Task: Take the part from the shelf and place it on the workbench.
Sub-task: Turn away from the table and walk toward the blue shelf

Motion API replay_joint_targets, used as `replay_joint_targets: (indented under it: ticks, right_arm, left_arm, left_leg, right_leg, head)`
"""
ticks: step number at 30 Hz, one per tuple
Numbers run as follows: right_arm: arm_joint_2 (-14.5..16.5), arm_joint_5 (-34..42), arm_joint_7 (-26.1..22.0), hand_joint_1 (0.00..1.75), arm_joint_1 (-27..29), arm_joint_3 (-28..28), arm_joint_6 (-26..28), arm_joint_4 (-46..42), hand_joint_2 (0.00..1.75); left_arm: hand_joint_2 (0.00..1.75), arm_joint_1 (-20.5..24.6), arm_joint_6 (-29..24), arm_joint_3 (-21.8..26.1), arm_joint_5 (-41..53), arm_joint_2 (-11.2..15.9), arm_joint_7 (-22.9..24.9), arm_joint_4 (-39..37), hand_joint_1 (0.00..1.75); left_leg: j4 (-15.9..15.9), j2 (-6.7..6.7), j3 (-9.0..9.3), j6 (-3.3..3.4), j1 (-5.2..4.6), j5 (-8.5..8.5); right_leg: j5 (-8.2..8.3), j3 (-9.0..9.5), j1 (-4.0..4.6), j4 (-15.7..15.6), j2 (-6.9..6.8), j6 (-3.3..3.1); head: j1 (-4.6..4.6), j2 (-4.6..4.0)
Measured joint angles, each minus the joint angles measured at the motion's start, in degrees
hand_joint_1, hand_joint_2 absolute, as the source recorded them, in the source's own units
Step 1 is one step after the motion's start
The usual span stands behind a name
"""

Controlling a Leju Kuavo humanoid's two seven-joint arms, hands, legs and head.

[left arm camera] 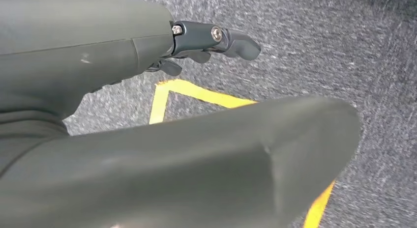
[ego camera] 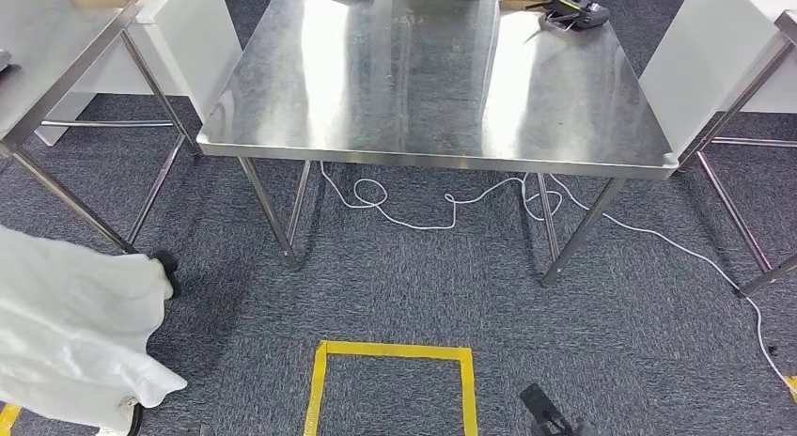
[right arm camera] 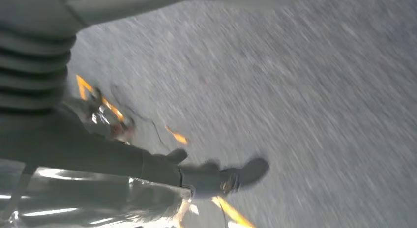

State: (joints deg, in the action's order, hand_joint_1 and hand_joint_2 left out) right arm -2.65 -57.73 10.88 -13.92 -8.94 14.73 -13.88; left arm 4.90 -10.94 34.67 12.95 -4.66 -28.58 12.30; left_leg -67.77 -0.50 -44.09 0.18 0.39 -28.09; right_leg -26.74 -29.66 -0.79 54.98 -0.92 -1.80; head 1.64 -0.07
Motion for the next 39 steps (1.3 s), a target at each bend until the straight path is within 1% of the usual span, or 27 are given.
replay_joint_targets:
  ticks: [1, 2, 4, 5, 7, 9, 11, 12, 14, 15, 16, 17, 18, 20, 21, 23, 24, 26, 27, 29, 31, 32, 33, 34, 36, 38, 39]
  right_arm:
    - [0.6, -0.2, 0.0, 0.00, 1.1, -0.4, -0.7, 0.2, 1.75]
    - [1.1, -0.4, 0.2, 0.00, 2.1, -0.8, -1.5, 0.4, 1.75]
    - [2.0, -0.7, 0.5, 0.00, 4.2, -1.3, -2.5, 0.9, 1.75]
    - [2.4, -0.7, 0.6, 0.00, 5.0, -1.6, -2.8, 1.0, 1.75]
    - [3.2, -0.6, 0.5, 0.00, 6.1, -2.1, -2.9, 1.3, 1.75]
    - [3.9, -0.4, 0.3, 0.00, 6.8, -2.6, -3.3, 1.4, 1.75]
    - [4.4, -0.1, -0.1, 0.00, 7.5, -3.2, -3.8, 1.7, 1.75]
    - [4.6, 0.1, -0.4, 0.00, 7.8, -3.5, -4.1, 1.8, 1.75]
    - [5.1, 0.7, -0.9, 0.00, 8.2, -4.1, -4.7, 1.9, 1.75]
    - [5.3, 1.0, -1.0, 0.00, 8.3, -4.4, -5.0, 2.0, 1.75]
    - [5.5, 1.3, -1.1, 0.00, 8.3, -4.7, -5.1, 2.0, 1.75]
    - [5.6, 1.6, -1.0, 0.00, 8.4, -5.0, -5.3, 2.0, 1.75]
    - [5.7, 1.9, -0.9, 0.00, 8.3, -5.4, -5.4, 2.1, 1.75]
    - [5.7, 2.3, -0.9, 0.00, 8.3, -6.1, -5.5, 2.1, 1.75]
    - [5.8, 2.6, -0.9, 0.00, 8.3, -6.3, -5.5, 2.0, 1.75]
    - [6.0, 3.1, -1.0, 0.00, 8.2, -6.9, -5.6, 2.0, 1.75]
    - [6.1, 3.4, -1.2, 0.00, 8.1, -7.2, -5.7, 2.1, 1.75]
    - [6.2, 3.8, -1.4, 0.00, 8.5, -7.9, -5.9, 2.1, 1.75]
    - [6.2, 4.0, -1.5, 0.00, 8.8, -8.3, -6.0, 2.2, 1.75]
    - [6.2, 4.4, -1.9, 0.00, 9.2, -8.9, -6.0, 2.3, 1.75]
    - [6.2, 4.8, -2.3, 0.00, 9.3, -9.6, -6.0, 2.3, 1.75]
    - [6.2, 5.0, -2.6, 0.00, 9.3, -9.8, -6.0, 2.3, 1.75]
    - [6.3, 5.2, -2.8, 0.00, 9.3, -10.1, -6.1, 2.3, 1.75]
    - [6.3, 5.3, -3.0, 0.00, 9.4, -10.4, -6.3, 2.3, 1.75]
    - [6.4, 5.7, -3.4, 0.00, 9.4, -10.9, -6.5, 2.3, 1.75]
    - [6.4, 6.0, -3.6, 0.00, 9.3, -11.3, -6.6, 2.3, 1.75]
    - [6.4, 6.0, -3.6, 0.00, 9.3, -11.5, -6.6, 2.3, 1.75]
  left_arm:
    - [0.00, 0.2, -0.1, 0.0, 0.3, 0.0, 0.2, 0.0, 0.00]
    - [0.00, 0.4, -0.2, 0.0, 0.6, 0.0, 0.4, 0.0, 0.00]
    - [0.00, 0.7, -0.4, 0.0, 1.2, 0.0, 0.9, 0.0, 0.00]
    - [0.00, 0.9, -0.5, 0.0, 1.5, 0.0, 1.1, 0.0, 0.00]
    - [0.00, 1.4, -0.8, -0.1, 2.0, -0.1, 1.3, 0.1, 0.00]
    - [0.00, 1.9, -1.0, -0.2, 2.4, -0.3, 1.5, 0.1, 0.00]
    - [0.00, 2.2, -1.1, -0.2, 2.8, -0.5, 1.8, 0.2, 0.00]
    - [0.00, 2.3, -1.2, -0.3, 3.0, -0.7, 2.0, 0.2, 0.00]
    - [0.00, 2.7, -1.3, -0.3, 3.3, -1.0, 2.3, 0.2, 0.00]
    - [0.00, 2.8, -1.3, -0.4, 3.4, -1.0, 2.4, 0.3, 0.00]
    - [0.00, 2.9, -1.3, -0.4, 3.5, -1.0, 2.5, 0.3, 0.00]
    - [0.00, 3.0, -1.3, -0.5, 3.7, -1.1, 2.6, 0.3, 0.00]
    - [0.00, 3.1, -1.3, -0.7, 3.8, -1.1, 2.7, 0.3, 0.00]
    - [0.00, 3.1, -1.3, -0.9, 3.9, -1.2, 2.8, 0.3, 0.00]
    - [0.00, 3.1, -1.2, -1.0, 3.9, -1.2, 2.8, 0.4, 0.00]
    - [0.00, 3.3, -1.2, -1.1, 4.2, -1.3, 2.9, 0.4, 0.00]
    - [0.00, 3.3, -1.3, -1.2, 4.3, -1.4, 2.9, 0.4, 0.00]
    - [0.00, 3.1, -1.4, -1.3, 4.6, -1.5, 3.1, 0.4, 0.00]
    - [0.00, 2.9, -1.4, -1.3, 4.7, -1.5, 3.3, 0.3, 0.00]
    - [0.00, 2.5, -1.5, -1.3, 4.9, -1.7, 3.4, 0.3, 0.00]
    - [0.00, 2.5, -1.5, -1.3, 5.1, -1.8, 3.4, 0.3, 0.00]
    - [0.00, 2.6, -1.6, -1.3, 5.1, -1.8, 3.4, 0.3, 0.00]
    - [0.00, 2.6, -1.6, -1.3, 5.1, -1.8, 3.4, 0.3, 0.00]
    - [0.00, 2.7, -1.6, -1.3, 5.2, -1.7, 3.4, 0.3, 0.00]
    - [0.00, 2.9, -1.6, -1.3, 5.3, -1.7, 3.4, 0.3, 0.00]
    - [0.00, 3.2, -1.6, -1.3, 5.4, -1.7, 3.3, 0.4, 0.00]
    - [0.00, 3.4, -1.6, -1.4, 5.5, -1.7, 3.3, 0.4, 0.00]
  left_leg:
    - [-3.8, 0.10, -0.08, -0.48, 0.36, -1.49]
    - [-6.5, 0.17, 0.51, -0.92, 0.72, -1.33]
    - [-6.1, 0.25, 4.33, -1.65, 1.35, 1.38]
    - [-2.9, 0.23, 7.64, -1.95, 1.61, 1.99]
    - [5.7, 0.08, 14.33, -1.89, 1.48, -0.09]
    - [10.5, -0.02, 17.16, -0.83, 0.82, -2.27]
    - [11.2, 0.22, 16.40, 0.78, 0.51, -1.19]
    - [11.5, 0.38, 15.71, 1.67, 0.43, -0.25]
    - [11.9, 0.66, 13.84, 2.97, 0.34, 1.74]
    - [11.9, 0.69, 12.72, 3.32, 0.27, 2.68]
    - [11.8, 0.72, 11.64, 3.32, 0.21, 3.62]
    - [11.8, 0.76, 10.54, 3.19, 0.15, 4.58]
    - [11.7, 0.80, 9.38, 2.99, 0.11, 5.57]
    - [11.6, 0.84, 7.26, 2.44, 0.07, 7.43]
    - [11.4, 0.81, 6.35, 2.06, -0.03, 8.23]
    - [10.8, 0.89, 4.94, 1.32, -0.22, 9.73]
    - [10.7, 0.95, 4.38, 1.01, -0.20, 10.51]
    - [10.6, 1.01, 3.49, 0.55, 0.38, 11.45]
    - [10.0, 0.97, 3.08, 0.34, 0.68, 10.20]
    - [5.3, 0.82, 1.92, -0.13, 1.00, 4.18]
    - [-2.4, 0.77, 0.90, -0.60, 1.08, -1.61]
    - [-5.5, 0.77, 0.97, -0.78, 1.15, -2.38]
    - [-7.1, 0.78, 1.75, -0.88, 1.23, -1.78]
    - [-6.5, 0.79, 3.60, -0.93, 1.32, -0.39]
    - [0.2, 0.74, 10.01, -0.87, 1.44, 0.85]
    - [7.8, 0.56, 15.47, -0.49, 1.20, -0.83]
    - [9.7, 0.50, 16.46, -0.20, 0.93, -1.63]
  right_leg:
    - [0.78, -0.83, -0.07, 0.1, -0.06, 0.19]
    - [1.52, -1.83, -0.19, 0.2, -0.15, 0.46]
    - [2.80, -3.91, -0.59, 0.7, -0.25, 1.14]
    - [3.37, -4.89, -0.79, 1.0, -0.26, 1.52]
    - [4.37, -6.19, -0.95, 1.6, -0.19, 2.43]
    - [5.49, -6.50, -0.92, 1.6, -0.20, 3.46]
    - [5.89, -6.92, -0.89, 1.6, -0.17, 4.15]
    - [4.67, -7.53, -0.89, 2.5, -0.06, 4.00]
    - [-0.88, -9.80, -0.97, 8.1, 0.25, 2.86]
    - [-3.84, -11.01, -0.99, 12.4, 0.38, 2.50]
    - [-5.67, -11.87, -1.03, 16.6, 0.50, 2.60]
    - [-6.03, -12.01, -1.08, 19.8, 0.59, 3.17]
    - [-5.14, -11.29, -1.14, 21.4, 0.65, 4.02]
    - [-2.85, -6.74, -1.38, 18.4, 0.69, 5.23]
    - [-2.72, -2.56, -1.36, 14.0, 0.71, 5.34]
    - [-4.76, 4.17, -1.10, 4.1, 0.88, 4.84]
    - [-5.51, 5.77, -0.73, 1.1, 0.96, 4.49]
    - [-5.45, 5.00, -0.93, -0.1, 0.83, 3.38]
    - [-4.83, 4.49, -1.04, 0.0, 0.63, 2.59]
    - [-3.38, 3.21, -1.10, 0.1, 0.16, 1.22]
    - [-1.84, 1.61, -0.83, 0.2, -0.05, 0.75]
    - [-1.06, 0.72, -0.75, 0.2, -0.10, 0.84]
    - [-0.32, -0.20, -0.74, 0.4, -0.12, 1.00]
    - [0.36, -1.19, -0.79, 0.6, -0.13, 1.26]
    - [1.39, -2.95, -0.87, 1.3, -0.10, 1.89]
    - [2.22, -3.88, -0.76, 1.8, -0.17, 2.75]
    - [2.69, -4.11, -0.75, 1.8, -0.25, 3.23]
  head:
    - [0.01, 0.00]
    - [0.00, 0.00]
    - [0.02, 0.00]
    - [0.02, -0.01]
    - [0.12, 0.00]
    - [0.16, 0.01]
    - [0.07, 0.01]
    - [-0.04, 0.00]
    - [-0.30, 0.00]
    - [-0.44, 0.00]
    - [-0.49, 0.01]
    - [-0.53, 0.01]
    - [-0.56, 0.01]
    - [-0.60, 0.01]
    - [-0.62, 0.01]
    - [-0.42, 0.01]
    - [-0.31, 0.01]
    - [-0.11, 0.01]
    - [-0.13, 0.01]
    - [-0.07, 0.01]
    - [0.02, 0.01]
    - [0.02, 0.01]
    - [0.04, 0.01]
    - [0.05, 0.01]
    - [0.11, 0.01]
    - [0.12, 0.01]
    - [0.11, 0.01]
